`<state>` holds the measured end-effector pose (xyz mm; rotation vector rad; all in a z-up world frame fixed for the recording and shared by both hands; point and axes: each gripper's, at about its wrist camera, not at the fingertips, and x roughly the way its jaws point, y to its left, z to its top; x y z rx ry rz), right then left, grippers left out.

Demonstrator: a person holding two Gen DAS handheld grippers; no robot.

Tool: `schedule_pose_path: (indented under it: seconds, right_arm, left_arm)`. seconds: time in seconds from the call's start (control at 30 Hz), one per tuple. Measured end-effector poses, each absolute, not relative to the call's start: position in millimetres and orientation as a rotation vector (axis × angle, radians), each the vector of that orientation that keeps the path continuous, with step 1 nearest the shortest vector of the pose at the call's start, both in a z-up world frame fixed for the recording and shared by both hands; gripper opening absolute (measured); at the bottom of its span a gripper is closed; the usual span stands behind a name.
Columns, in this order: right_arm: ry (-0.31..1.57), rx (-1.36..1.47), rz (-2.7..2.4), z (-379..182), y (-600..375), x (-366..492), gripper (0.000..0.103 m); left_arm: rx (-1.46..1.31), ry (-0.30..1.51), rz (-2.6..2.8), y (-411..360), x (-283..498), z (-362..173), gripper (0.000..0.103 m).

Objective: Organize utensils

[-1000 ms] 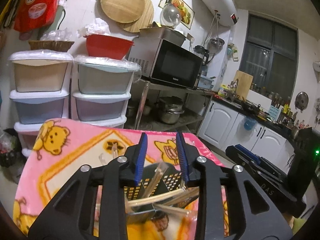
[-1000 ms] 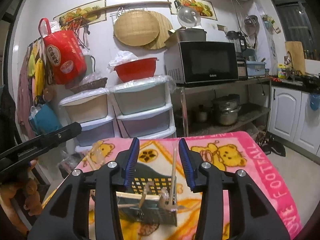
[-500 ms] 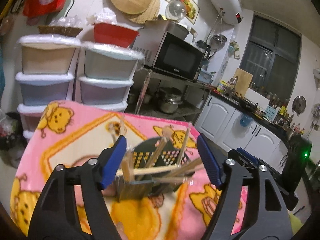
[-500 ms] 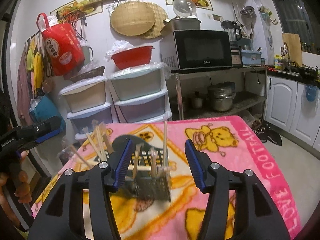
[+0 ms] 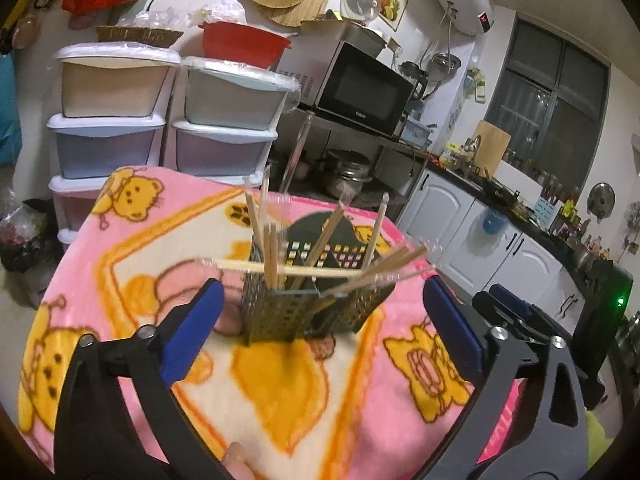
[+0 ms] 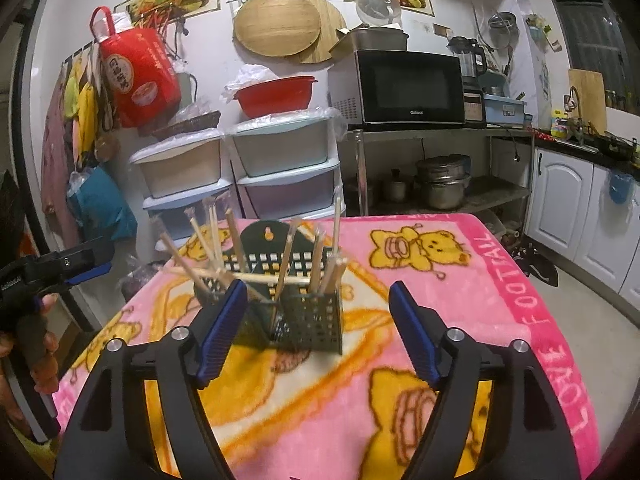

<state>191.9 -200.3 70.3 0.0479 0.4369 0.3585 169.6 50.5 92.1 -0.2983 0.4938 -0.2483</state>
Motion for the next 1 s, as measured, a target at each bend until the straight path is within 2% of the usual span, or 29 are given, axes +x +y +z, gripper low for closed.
schedule_pose_path:
  seconds: [0.37,0.67,1.0]
  right_arm:
    - [0.479,-0.020,0.362,33.4,-193.4,162.0,0.084]
    - [0.501,-0.039,0.364,2.8,-190.7,138.0,0.093]
    - [0.482,-0.065,0.352,-18.8,-184.7,116.8,0.096]
  left_arm:
    - [-0.290,0.554,-0.216,52.7,147.2,51.2,0.092]
    - [-0.230,0.538,-0.173,48.3,121.7,27.0,0.092]
    - [-0.187,0.541,-0.171,34.2,102.5,1.8,0.092]
